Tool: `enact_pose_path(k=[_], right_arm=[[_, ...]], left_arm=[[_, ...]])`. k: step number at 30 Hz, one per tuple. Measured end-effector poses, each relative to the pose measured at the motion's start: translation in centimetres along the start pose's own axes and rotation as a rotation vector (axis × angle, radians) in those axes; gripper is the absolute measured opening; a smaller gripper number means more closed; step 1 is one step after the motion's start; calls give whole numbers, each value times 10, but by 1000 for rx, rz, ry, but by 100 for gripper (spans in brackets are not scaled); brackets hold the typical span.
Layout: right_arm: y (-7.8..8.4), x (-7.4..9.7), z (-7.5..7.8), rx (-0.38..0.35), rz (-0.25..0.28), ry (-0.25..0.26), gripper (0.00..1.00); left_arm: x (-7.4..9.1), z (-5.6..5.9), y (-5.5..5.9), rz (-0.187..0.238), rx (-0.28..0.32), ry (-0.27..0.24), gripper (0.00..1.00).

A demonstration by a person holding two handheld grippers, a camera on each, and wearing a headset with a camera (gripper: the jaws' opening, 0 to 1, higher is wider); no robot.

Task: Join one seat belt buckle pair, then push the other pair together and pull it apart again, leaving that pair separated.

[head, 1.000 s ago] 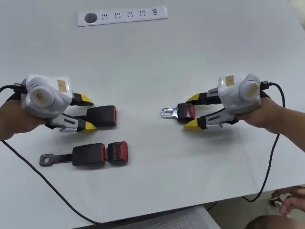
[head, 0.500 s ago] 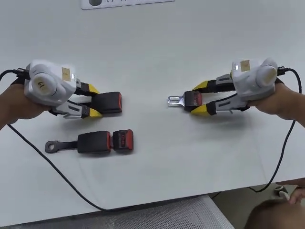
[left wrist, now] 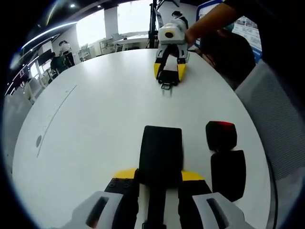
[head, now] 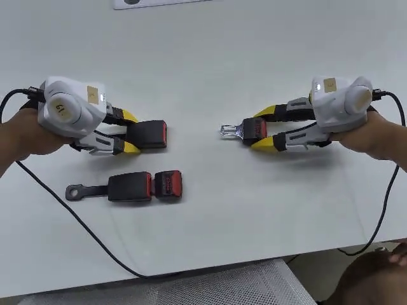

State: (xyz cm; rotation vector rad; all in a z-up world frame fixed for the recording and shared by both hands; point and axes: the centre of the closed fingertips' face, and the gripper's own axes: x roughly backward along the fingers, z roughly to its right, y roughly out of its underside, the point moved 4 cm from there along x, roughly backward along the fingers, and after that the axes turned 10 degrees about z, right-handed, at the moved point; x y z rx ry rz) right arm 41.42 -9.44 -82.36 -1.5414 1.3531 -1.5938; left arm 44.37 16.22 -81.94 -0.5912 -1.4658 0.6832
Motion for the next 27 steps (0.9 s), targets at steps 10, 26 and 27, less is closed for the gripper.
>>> enact_pose_path(k=[10, 26, 27], right_arm=[[-6, -14, 0, -1, 19, -11, 35], [-22, -55, -6, 0, 36, -43, 35], [-24, -58, -7, 5, 41, -48, 35]], left_arm=[[-2, 2, -1, -6, 0, 4, 32], [-2, 2, -1, -19, -12, 9, 32], [-2, 2, -1, -21, -13, 9, 32]])
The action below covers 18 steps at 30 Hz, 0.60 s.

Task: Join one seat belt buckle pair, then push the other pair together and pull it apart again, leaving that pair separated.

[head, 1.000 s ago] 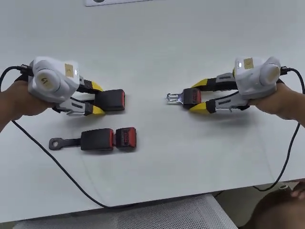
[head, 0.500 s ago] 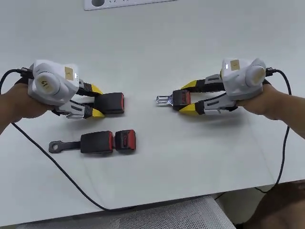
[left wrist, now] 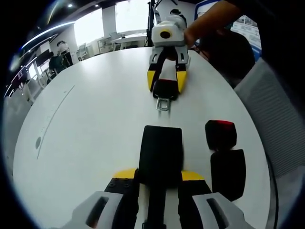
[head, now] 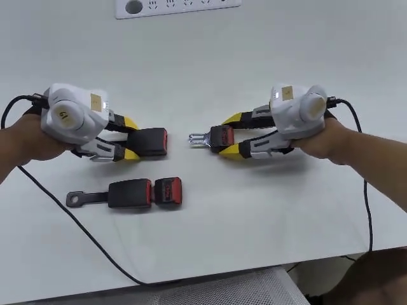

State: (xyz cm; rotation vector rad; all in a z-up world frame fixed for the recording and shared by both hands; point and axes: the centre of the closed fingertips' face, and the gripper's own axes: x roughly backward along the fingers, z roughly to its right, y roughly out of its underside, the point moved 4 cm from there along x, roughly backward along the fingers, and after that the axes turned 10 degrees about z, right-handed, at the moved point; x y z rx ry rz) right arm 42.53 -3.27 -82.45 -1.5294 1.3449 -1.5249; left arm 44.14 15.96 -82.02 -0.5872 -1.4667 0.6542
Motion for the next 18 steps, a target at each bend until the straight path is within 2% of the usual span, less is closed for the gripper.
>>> enact_pose_path(k=[6, 18], right_arm=[[-5, -15, -1, -1, 2, 0, 35], [-13, -38, -2, 21, -28, -25, 35]], left_arm=[[0, 1, -1, -6, -2, 1, 32], [0, 2, -1, -14, -4, 1, 32]])
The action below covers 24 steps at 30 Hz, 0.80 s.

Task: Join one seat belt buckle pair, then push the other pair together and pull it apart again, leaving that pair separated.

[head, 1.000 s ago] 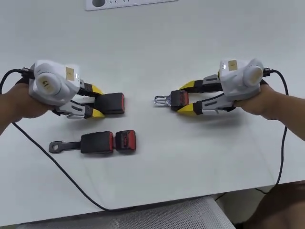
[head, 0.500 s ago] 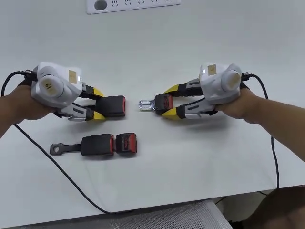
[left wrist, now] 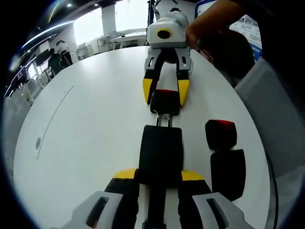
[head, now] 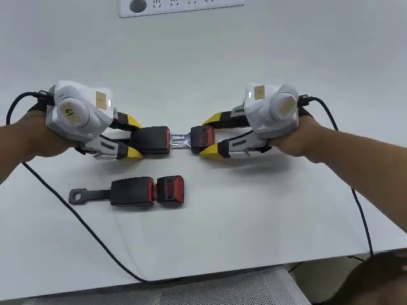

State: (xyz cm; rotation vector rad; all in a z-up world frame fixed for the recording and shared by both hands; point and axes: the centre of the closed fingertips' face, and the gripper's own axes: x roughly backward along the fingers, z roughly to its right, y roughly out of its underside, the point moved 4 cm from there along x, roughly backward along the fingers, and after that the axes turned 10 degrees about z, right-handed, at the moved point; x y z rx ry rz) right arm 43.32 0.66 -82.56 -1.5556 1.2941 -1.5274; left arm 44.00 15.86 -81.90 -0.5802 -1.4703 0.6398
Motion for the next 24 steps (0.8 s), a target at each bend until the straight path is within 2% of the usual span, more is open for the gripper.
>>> enact_pose_path(k=[9, 16, 21, 24], right_arm=[[-9, -15, 1, 26, -29, -5, 35], [-10, -15, 0, 27, -49, -1, 35], [-12, -19, -2, 29, -74, -2, 35], [-13, -25, -4, 24, -69, 5, 35]], left_arm=[[0, 1, 0, 1, -2, 0, 32], [-1, 1, 0, -5, -11, 3, 32], [-1, 0, 0, -7, -15, 4, 32], [-1, 0, 0, -13, -18, 6, 31]])
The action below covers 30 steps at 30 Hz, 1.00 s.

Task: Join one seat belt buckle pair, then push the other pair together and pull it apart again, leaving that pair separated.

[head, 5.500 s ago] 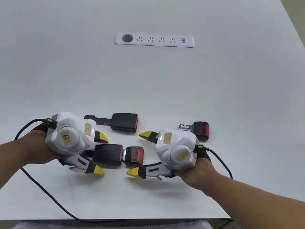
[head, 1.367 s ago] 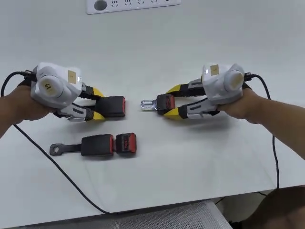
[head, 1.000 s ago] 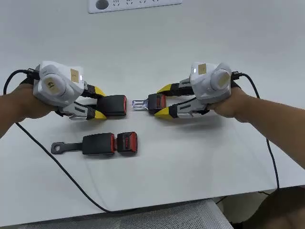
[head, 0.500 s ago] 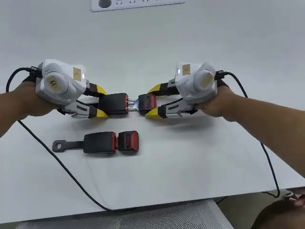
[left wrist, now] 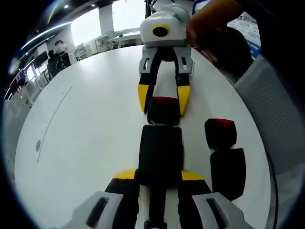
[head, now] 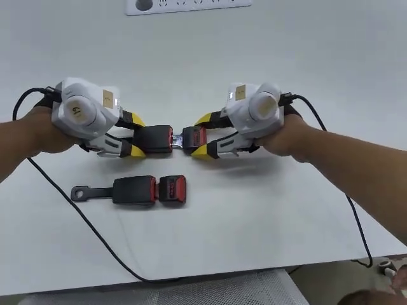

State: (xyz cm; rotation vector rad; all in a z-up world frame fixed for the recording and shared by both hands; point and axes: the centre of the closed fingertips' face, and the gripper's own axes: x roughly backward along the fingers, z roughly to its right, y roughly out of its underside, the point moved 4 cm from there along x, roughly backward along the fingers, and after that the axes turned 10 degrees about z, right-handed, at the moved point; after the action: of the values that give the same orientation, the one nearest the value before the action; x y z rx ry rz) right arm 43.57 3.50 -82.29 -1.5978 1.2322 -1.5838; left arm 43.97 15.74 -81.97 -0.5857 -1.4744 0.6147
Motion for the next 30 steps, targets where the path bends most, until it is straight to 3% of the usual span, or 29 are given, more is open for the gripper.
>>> enact_pose_path(k=[3, 9, 19, 30], right_arm=[[-5, -10, -5, 15, -8, 3, 35], [-3, -9, -8, -6, -13, 12, 34], [-2, -8, -11, 20, -87, 12, 35], [-1, -7, -11, 30, -109, 15, 35]], left_arm=[[0, 0, 0, 2, 1, 0, 31], [0, -1, 1, 11, 10, -3, 31], [0, -1, 0, -3, 13, -5, 31], [1, 0, 0, -16, 9, -4, 31]])
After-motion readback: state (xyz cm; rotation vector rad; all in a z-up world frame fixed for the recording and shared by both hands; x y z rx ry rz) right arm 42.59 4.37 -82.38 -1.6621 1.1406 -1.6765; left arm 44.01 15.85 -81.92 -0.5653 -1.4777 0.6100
